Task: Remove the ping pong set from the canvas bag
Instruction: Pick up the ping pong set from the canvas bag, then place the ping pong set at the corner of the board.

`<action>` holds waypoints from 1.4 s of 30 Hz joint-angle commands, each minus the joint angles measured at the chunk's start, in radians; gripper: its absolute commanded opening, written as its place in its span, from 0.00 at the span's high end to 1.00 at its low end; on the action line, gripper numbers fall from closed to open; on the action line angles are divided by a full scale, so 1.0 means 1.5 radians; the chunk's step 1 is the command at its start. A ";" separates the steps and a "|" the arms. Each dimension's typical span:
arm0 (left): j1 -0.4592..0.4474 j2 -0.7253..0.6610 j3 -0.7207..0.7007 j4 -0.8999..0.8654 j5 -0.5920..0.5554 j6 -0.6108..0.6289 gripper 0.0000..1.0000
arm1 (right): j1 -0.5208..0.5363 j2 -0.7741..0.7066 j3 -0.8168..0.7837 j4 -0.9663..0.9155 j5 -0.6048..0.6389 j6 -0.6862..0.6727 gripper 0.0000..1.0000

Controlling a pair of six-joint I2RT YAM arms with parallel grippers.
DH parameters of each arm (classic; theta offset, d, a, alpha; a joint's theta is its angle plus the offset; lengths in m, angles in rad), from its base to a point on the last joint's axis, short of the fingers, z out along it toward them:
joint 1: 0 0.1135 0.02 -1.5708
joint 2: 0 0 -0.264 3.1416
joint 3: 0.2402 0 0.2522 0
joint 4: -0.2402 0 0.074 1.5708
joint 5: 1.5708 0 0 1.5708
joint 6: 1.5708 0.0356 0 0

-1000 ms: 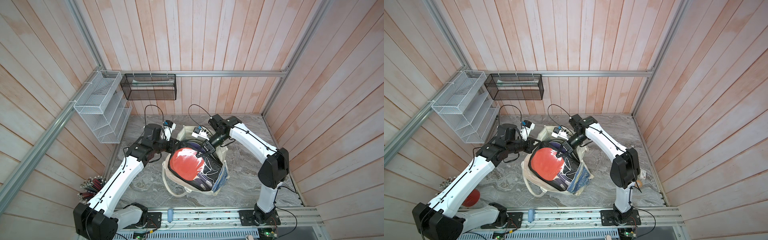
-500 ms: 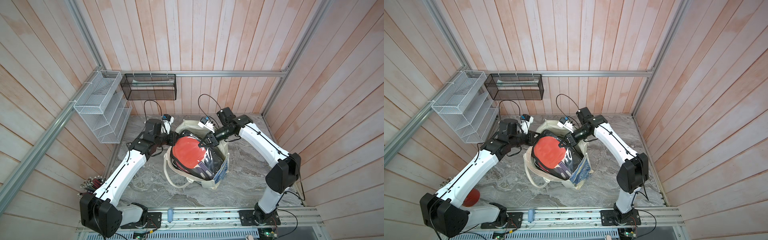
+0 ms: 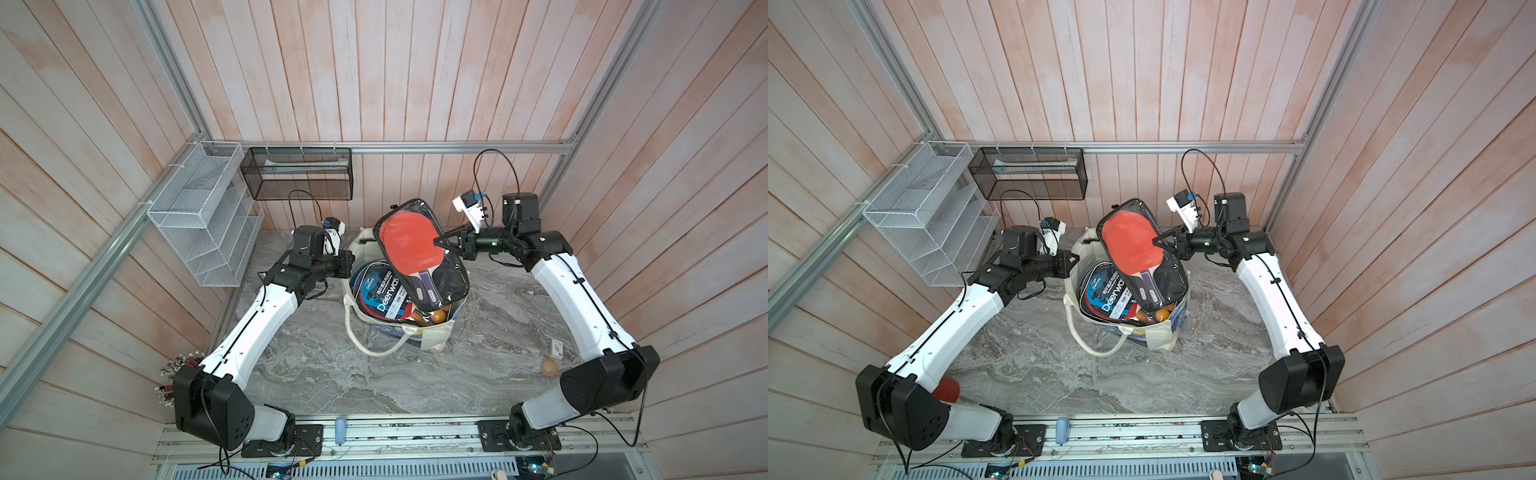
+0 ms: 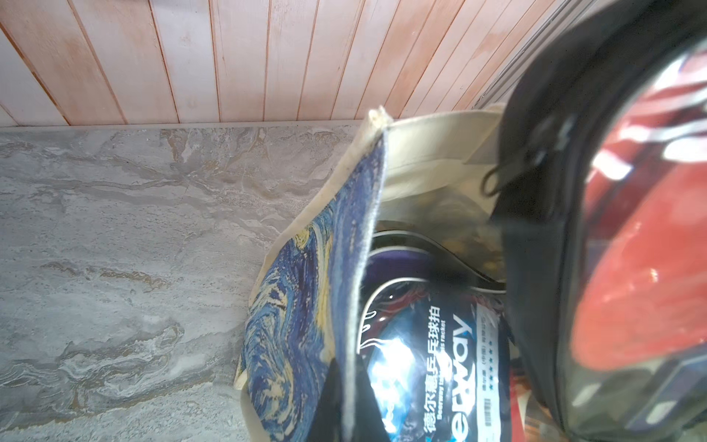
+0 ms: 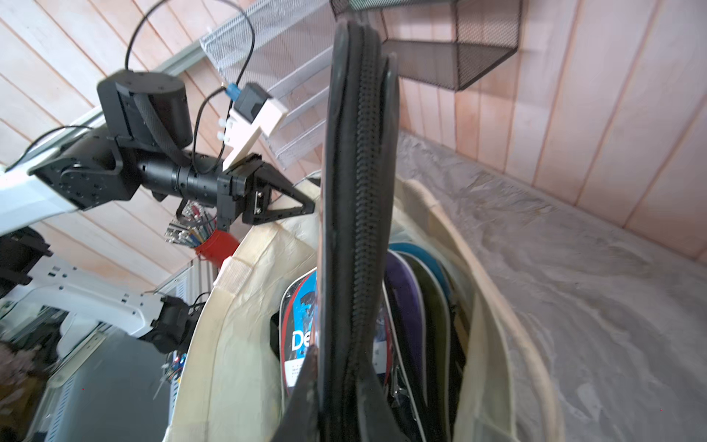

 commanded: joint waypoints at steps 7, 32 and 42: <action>0.003 -0.027 0.014 0.088 0.028 -0.008 1.00 | -0.159 -0.047 0.029 0.308 -0.070 0.192 1.00; 0.003 -0.027 0.005 0.091 0.053 -0.007 1.00 | -0.455 -0.066 -0.205 0.319 -0.004 0.245 1.00; 0.003 -0.024 -0.006 0.109 0.067 -0.011 1.00 | -0.464 0.057 -0.189 0.305 0.034 0.221 1.00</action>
